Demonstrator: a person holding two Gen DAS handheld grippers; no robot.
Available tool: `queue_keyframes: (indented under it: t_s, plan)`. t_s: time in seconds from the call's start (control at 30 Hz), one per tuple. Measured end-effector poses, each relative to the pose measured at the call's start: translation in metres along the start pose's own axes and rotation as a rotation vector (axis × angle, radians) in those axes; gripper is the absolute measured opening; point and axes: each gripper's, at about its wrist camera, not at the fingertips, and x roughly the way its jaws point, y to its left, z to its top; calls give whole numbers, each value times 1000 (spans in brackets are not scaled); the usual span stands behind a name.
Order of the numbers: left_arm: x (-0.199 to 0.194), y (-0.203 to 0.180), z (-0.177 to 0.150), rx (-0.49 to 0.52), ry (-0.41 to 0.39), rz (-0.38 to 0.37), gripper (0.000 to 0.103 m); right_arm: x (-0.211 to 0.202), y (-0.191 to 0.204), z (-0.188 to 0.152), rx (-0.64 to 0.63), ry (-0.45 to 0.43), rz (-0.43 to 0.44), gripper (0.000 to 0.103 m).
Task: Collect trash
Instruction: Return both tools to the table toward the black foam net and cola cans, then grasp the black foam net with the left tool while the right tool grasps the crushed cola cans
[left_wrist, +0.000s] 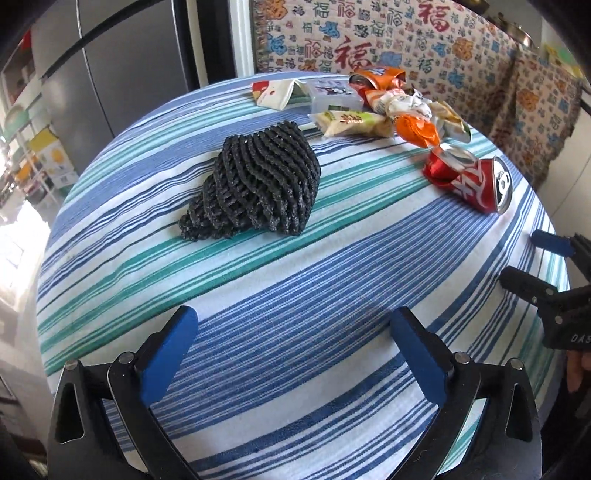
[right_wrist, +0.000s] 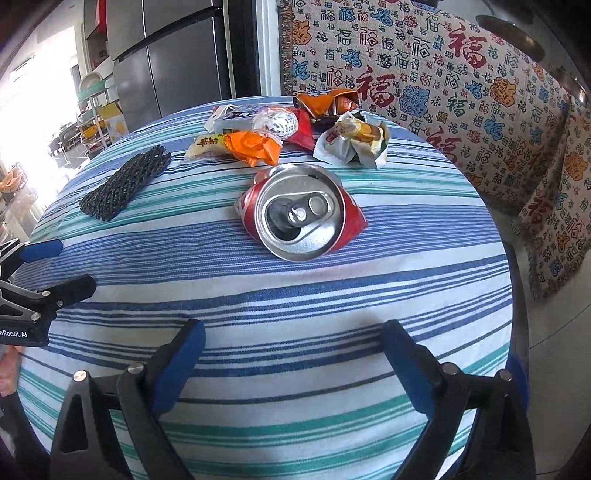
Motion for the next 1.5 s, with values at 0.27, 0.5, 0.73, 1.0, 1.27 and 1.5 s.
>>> queue_keyframes:
  t_s: [0.27,0.5,0.73,1.0,1.27,1.5]
  plan:
    - [16,8,26,5,-6,-3,103,23,4,31,31,32,-22,103]
    - [30,16,47,-9,-10,3,103,43,6,56,39,6,-30,103]
    - [39,18,61,-4,-12,-4,103,48,6,64,37,5,-26,103]
    - [41,15,67,26,-18,-46,102,46,4,63,49,-5,-29,98]
    - [34,12,64,41,-59,-38,71,42,-2,60,63,-20,3,96]
    - [28,24,61,-23,-75,-58,47,37,-10,56,81,-40,-28,66]
